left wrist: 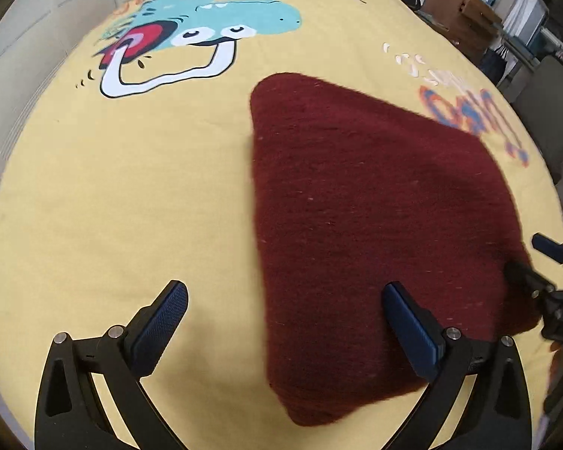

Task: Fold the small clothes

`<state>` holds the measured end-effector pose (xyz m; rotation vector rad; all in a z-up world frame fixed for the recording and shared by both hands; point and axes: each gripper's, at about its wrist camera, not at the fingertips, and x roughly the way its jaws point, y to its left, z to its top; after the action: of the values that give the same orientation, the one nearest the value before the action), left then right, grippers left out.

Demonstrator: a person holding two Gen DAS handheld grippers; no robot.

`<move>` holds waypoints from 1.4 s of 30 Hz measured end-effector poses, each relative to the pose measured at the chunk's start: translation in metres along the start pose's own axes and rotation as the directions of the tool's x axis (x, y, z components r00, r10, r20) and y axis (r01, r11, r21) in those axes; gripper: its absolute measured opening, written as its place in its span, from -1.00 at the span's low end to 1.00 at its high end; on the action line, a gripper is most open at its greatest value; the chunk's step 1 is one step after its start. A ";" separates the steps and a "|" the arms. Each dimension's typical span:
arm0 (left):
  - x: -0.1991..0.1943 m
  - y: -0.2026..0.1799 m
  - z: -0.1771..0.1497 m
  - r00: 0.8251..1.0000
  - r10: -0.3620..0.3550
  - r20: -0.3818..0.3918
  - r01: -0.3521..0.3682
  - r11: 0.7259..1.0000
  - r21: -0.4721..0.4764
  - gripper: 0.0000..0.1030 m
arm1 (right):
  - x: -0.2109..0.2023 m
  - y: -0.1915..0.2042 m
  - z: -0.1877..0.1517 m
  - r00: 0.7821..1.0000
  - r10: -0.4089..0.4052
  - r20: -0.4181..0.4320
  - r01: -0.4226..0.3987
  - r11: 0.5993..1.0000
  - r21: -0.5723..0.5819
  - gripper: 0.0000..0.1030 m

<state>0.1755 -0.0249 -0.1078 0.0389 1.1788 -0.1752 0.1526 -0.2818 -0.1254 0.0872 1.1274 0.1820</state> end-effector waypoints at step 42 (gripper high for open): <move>-0.142 0.006 -0.102 0.968 0.204 0.145 -0.202 0.979 -0.025 0.98 | -0.200 -0.017 -0.101 0.972 -0.142 0.190 0.136 0.990 0.043 0.99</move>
<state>0.0305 0.0104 -0.0167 0.1354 1.0209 0.0091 -0.0198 -0.3388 0.0065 0.0511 0.9395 0.0307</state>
